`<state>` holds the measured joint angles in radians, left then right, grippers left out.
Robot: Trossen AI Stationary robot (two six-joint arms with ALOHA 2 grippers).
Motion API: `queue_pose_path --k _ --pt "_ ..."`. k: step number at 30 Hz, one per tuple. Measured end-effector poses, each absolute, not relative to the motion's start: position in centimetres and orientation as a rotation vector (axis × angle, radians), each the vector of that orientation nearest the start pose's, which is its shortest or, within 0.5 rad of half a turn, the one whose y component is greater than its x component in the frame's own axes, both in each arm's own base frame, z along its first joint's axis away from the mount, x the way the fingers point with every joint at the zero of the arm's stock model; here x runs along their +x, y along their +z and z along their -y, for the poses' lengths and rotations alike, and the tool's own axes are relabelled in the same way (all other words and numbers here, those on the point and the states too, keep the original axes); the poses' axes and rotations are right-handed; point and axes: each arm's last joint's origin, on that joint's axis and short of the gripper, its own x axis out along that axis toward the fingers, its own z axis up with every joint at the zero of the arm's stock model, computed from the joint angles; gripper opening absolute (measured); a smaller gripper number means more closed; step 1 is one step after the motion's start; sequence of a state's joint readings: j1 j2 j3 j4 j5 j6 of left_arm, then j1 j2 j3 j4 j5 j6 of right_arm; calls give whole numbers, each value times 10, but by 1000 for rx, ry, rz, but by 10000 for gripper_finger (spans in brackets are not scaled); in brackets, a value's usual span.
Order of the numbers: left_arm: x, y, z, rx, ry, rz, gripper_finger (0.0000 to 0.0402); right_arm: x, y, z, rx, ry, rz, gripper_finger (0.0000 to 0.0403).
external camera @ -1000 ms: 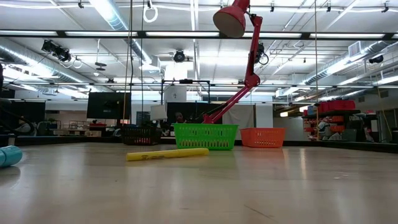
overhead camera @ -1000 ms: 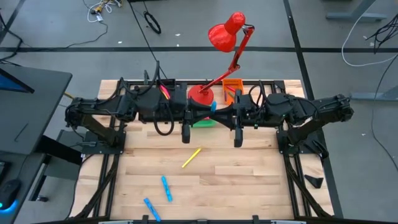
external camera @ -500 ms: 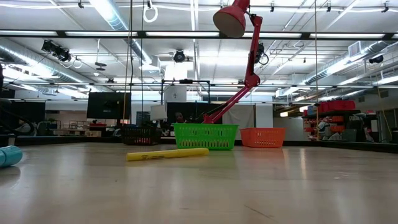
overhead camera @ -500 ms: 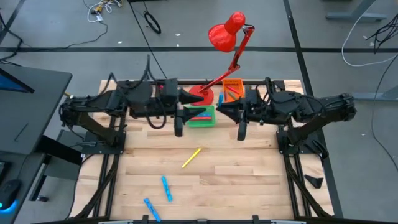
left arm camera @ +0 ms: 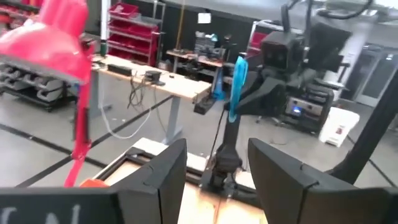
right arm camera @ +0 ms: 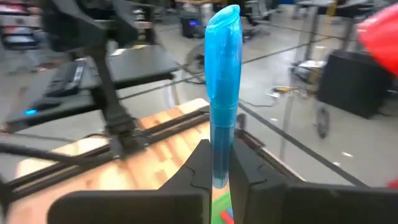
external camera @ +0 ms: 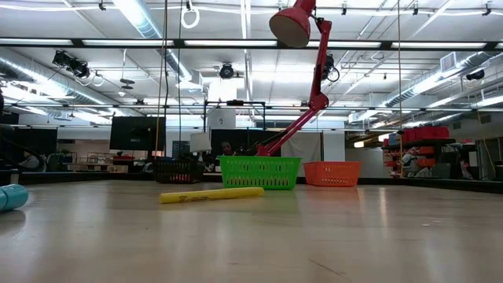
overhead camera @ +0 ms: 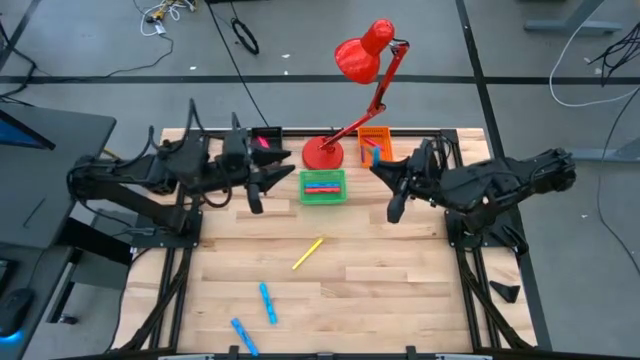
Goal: Pick & Place Markers
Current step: Put the small blue highlighter into the orange basket
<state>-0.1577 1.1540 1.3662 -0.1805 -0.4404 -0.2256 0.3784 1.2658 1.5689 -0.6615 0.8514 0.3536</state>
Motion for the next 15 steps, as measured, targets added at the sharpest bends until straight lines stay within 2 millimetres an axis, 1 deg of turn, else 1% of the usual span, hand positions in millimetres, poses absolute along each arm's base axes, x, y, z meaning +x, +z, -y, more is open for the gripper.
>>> queue_pose_path --k 3,6,9,15 --pt "224 448 23 -237 317 58 177 229 444 -72 130 -569 -215 15" --pt "218 436 22 -254 353 39 177 230 433 -76 150 -585 -224 15" --pt "214 433 21 -270 356 40 177 232 417 -79 172 -615 -236 15" --pt "215 430 22 -266 353 27 177 236 380 -82 257 -686 -250 15"
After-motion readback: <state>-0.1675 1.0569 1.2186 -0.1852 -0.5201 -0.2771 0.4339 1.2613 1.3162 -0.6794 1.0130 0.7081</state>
